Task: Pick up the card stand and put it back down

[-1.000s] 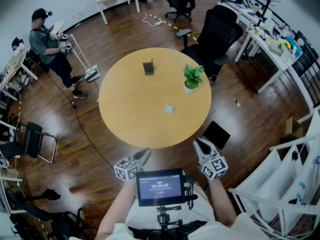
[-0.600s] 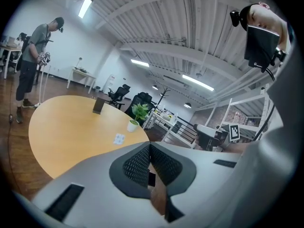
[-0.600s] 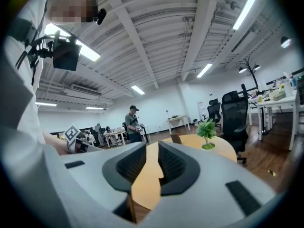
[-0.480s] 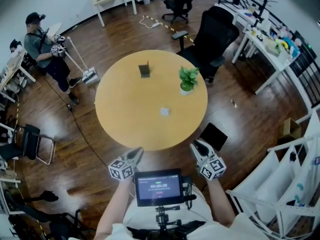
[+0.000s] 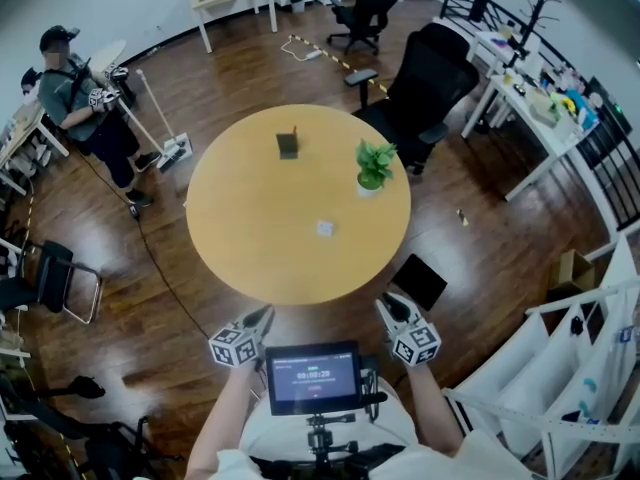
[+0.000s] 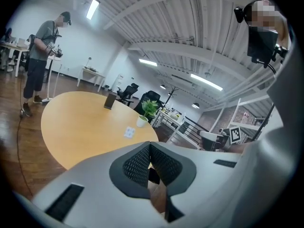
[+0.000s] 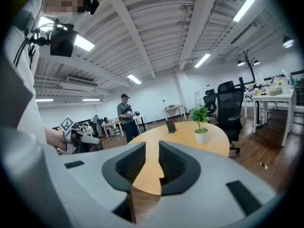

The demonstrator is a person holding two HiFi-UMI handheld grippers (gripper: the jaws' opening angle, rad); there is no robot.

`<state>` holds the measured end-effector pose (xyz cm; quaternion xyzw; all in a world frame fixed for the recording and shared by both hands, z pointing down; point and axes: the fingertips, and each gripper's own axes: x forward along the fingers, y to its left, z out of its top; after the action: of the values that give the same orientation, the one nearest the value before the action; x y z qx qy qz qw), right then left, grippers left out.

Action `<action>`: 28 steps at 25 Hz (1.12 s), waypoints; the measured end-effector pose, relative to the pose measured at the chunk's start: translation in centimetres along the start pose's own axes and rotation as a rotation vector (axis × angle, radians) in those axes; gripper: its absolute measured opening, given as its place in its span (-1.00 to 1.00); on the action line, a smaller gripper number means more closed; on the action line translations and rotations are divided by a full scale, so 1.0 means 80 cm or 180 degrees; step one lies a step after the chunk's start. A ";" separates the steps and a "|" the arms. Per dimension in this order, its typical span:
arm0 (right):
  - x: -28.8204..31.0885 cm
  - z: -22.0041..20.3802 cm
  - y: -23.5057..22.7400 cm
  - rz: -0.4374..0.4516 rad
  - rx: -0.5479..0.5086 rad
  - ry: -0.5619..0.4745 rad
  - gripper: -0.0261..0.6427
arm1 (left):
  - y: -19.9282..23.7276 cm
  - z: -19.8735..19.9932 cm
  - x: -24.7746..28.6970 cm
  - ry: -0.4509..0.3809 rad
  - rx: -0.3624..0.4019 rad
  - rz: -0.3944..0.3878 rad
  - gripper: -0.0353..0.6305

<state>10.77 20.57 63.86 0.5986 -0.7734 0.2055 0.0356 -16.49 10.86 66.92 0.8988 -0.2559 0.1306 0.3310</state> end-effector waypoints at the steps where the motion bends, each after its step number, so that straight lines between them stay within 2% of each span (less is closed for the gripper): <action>1: 0.000 -0.001 -0.001 -0.0002 -0.0001 0.0016 -0.65 | 0.001 -0.001 -0.001 0.0002 -0.0003 0.0009 -0.89; 4: 0.002 -0.003 -0.001 -0.0033 -0.0064 0.0066 -0.65 | 0.004 -0.004 -0.003 0.0016 -0.0007 0.0021 -0.89; 12: 0.001 0.002 0.007 -0.0193 -0.0543 0.0223 -0.65 | -0.012 0.005 0.001 0.0036 0.0059 -0.0030 -0.89; 17: -0.009 0.008 0.000 -0.0259 -0.0570 0.0168 -0.65 | -0.027 0.012 0.008 0.0035 0.0117 -0.0081 -0.89; 28: -0.029 0.007 -0.010 -0.0305 -0.0585 0.0145 -0.65 | -0.060 -0.007 0.018 0.0116 0.0123 -0.0140 -0.89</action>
<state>12.27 22.31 62.83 0.6243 -0.7585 0.1453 0.1178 -12.73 13.79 65.40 0.9079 -0.2274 0.1446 0.3210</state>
